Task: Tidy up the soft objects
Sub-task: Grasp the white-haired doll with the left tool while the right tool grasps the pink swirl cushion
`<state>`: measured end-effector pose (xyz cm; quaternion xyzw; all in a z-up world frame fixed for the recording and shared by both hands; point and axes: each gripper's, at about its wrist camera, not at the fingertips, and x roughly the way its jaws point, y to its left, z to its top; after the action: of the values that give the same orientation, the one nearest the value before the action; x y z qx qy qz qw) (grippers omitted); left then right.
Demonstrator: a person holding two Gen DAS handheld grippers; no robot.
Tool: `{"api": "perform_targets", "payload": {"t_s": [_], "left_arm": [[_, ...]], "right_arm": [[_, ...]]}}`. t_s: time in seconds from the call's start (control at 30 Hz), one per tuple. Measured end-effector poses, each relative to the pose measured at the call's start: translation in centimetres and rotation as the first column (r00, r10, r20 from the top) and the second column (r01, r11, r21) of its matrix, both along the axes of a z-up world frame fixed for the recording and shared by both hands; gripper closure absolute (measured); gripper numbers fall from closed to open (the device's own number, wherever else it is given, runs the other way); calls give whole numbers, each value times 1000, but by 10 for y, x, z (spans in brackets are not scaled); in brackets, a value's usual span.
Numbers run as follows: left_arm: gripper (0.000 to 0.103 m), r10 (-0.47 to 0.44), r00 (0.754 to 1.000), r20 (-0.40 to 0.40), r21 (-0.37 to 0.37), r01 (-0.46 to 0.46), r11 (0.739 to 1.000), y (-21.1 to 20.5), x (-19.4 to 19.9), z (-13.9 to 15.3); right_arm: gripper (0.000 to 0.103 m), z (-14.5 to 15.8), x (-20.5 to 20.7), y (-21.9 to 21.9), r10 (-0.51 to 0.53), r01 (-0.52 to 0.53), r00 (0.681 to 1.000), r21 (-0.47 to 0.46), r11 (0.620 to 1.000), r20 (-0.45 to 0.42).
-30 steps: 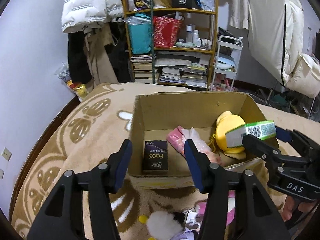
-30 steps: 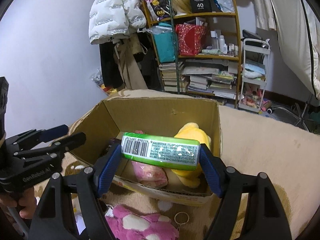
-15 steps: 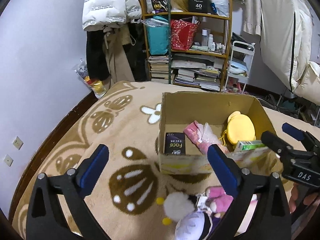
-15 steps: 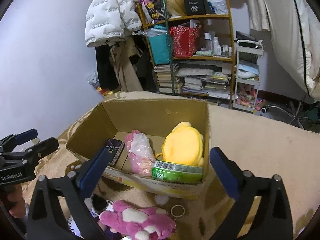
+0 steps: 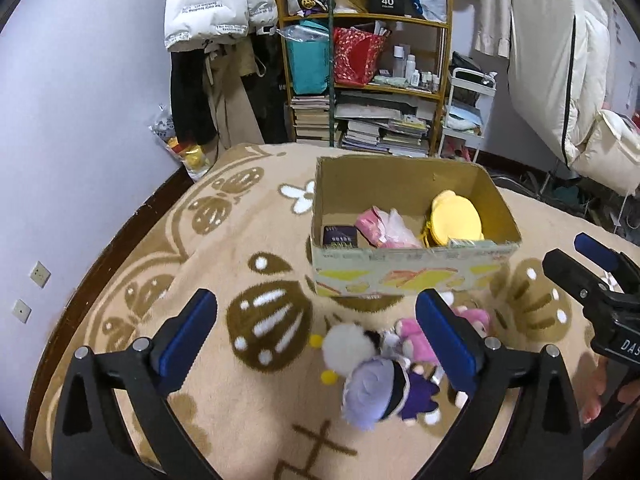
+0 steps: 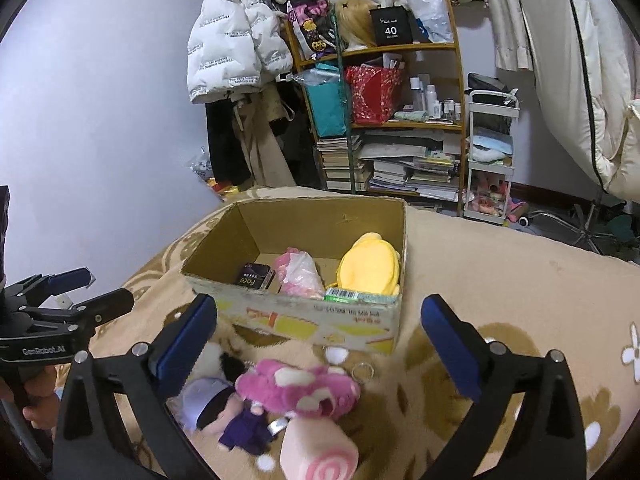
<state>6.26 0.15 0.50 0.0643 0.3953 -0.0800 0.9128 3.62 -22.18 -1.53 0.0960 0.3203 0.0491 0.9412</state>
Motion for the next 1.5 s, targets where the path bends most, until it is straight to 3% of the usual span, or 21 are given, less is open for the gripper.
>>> {"api": "perform_targets", "payload": {"t_s": [0.23,0.7,1.17,1.23,1.5], "left_arm": [[4,-5,999,-32,48,7,999,-7,-22,-6],[4,-21,986,-167,10,23,1000,-7,-13,-37],[4,-29,941,-338,-77,3,997,-11,19,-81],[4,-31,929,-370,-88,-2,996,-11,23,-88],[4,-16,892,-451,-89,-28,996,-15,32,-108]], "right_arm": [[0,3,-27,-1,-15,15,1000,23,1000,-21],[0,-30,-29,-1,-5,17,982,61,998,-187],[0,-75,-8,-4,18,28,928,117,993,-372],[4,-80,-6,-4,23,29,919,126,992,-393],[5,-99,2,0,51,18,882,141,990,-469]]}}
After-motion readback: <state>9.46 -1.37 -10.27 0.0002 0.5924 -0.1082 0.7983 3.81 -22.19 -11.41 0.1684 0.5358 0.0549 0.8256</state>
